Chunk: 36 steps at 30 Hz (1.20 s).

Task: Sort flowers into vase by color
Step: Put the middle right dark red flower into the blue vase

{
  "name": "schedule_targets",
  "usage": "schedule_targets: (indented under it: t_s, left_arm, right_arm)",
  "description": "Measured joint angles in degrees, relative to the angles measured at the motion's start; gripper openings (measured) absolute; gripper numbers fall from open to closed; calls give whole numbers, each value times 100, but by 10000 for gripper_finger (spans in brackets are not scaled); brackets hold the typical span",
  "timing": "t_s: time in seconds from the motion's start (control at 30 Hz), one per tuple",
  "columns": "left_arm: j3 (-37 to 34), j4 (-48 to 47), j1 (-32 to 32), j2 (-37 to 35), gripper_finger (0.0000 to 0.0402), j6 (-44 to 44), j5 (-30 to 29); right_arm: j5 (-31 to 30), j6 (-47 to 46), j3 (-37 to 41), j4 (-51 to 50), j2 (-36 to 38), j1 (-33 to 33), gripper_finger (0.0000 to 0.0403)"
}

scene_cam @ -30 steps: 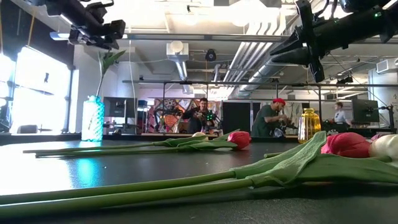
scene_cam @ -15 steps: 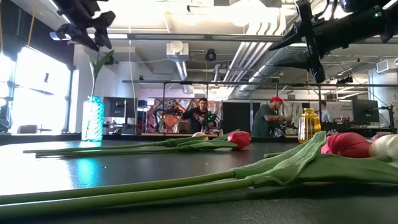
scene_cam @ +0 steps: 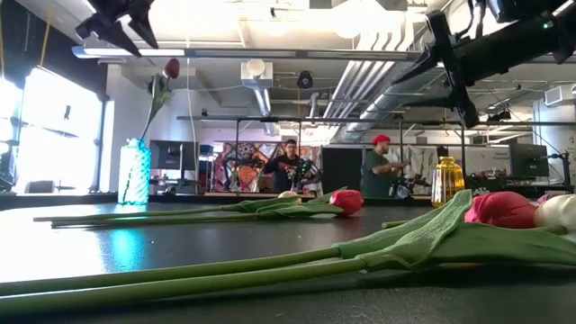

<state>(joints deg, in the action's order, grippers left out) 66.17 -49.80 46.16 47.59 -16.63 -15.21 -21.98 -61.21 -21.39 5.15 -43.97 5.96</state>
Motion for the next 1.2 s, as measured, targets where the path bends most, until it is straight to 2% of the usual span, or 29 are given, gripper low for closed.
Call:
schedule_targets:
  t_s: [0.23,0.43,0.57,0.7,0.9,1.2]
  left_arm:
    - [-2,-11,-12,0,205,239,358]
    - [-2,102,-37,-2,201,325,819]
    - [-2,274,-204,-2,201,325,1076]
    - [162,403,-475,-9,201,456,1324]
    - [546,622,-1018,-37,201,1076,1352]
    - [673,575,-1561,8,201,1537,1788]
  right_arm:
    - [538,-1169,0,-1518,0,-9,177]
    - [792,-1811,0,-2246,0,-13,174]
    - [1026,-2254,0,-2678,0,-12,155]
    - [1428,-2514,0,-2942,0,-13,122]
    - [2218,-2804,0,-3168,0,-13,77]
    - [2991,-3636,0,-3231,-2,-13,70]
